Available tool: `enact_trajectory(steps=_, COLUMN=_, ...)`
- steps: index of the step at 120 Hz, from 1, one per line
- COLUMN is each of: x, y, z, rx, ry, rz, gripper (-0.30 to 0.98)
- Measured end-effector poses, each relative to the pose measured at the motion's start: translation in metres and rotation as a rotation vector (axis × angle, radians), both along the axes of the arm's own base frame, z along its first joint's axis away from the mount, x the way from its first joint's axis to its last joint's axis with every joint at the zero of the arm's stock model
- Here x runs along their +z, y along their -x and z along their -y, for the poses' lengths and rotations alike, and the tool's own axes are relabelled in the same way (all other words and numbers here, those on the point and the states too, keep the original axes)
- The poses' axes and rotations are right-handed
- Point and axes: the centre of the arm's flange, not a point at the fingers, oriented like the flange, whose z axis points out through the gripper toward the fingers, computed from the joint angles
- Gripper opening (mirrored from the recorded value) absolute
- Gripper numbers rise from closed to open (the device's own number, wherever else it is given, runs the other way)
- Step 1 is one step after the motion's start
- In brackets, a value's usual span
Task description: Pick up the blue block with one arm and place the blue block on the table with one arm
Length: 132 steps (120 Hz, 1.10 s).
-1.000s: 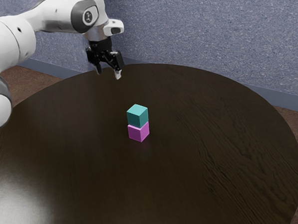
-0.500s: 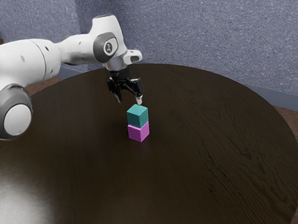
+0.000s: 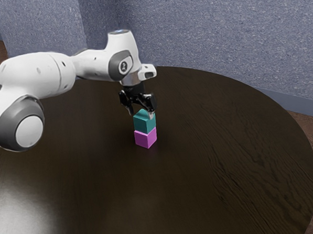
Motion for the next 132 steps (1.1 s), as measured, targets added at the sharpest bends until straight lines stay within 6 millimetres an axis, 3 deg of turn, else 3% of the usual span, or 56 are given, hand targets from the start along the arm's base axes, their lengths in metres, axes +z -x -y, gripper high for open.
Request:
enact_trajectory(steps=45, x=-0.031, y=-0.003, z=0.006, rx=0.007, ry=0.001, rz=-0.014, gripper=0.68)
enact_trajectory(steps=62, x=-0.03, y=-0.003, z=0.004, rx=0.01, ry=-0.005, rz=-0.007, gripper=0.4)
enact_trajectory(steps=69, x=-0.029, y=-0.003, z=0.003, rx=0.012, ry=-0.01, rz=-0.007, gripper=0.34)
enact_trajectory(steps=85, x=0.01, y=0.008, z=0.003, rx=0.008, ry=-0.039, rz=0.02, gripper=0.24)
enact_trajectory(steps=100, x=0.056, y=0.04, z=0.0, rx=0.011, ry=-0.054, rz=0.029, gripper=0.31)
enact_trajectory(steps=108, x=0.073, y=0.058, z=-0.011, rx=0.021, ry=-0.07, rz=0.027, gripper=0.33)
enact_trajectory(steps=115, x=0.072, y=0.074, z=-0.039, rx=0.056, ry=-0.078, rz=0.003, gripper=0.34)
enact_trajectory(steps=123, x=0.058, y=0.085, z=-0.076, rx=0.101, ry=-0.082, rz=-0.031, gripper=0.35)
enact_trajectory(steps=132, x=0.026, y=0.086, z=-0.107, rx=0.133, ry=-0.08, rz=-0.077, gripper=0.36)
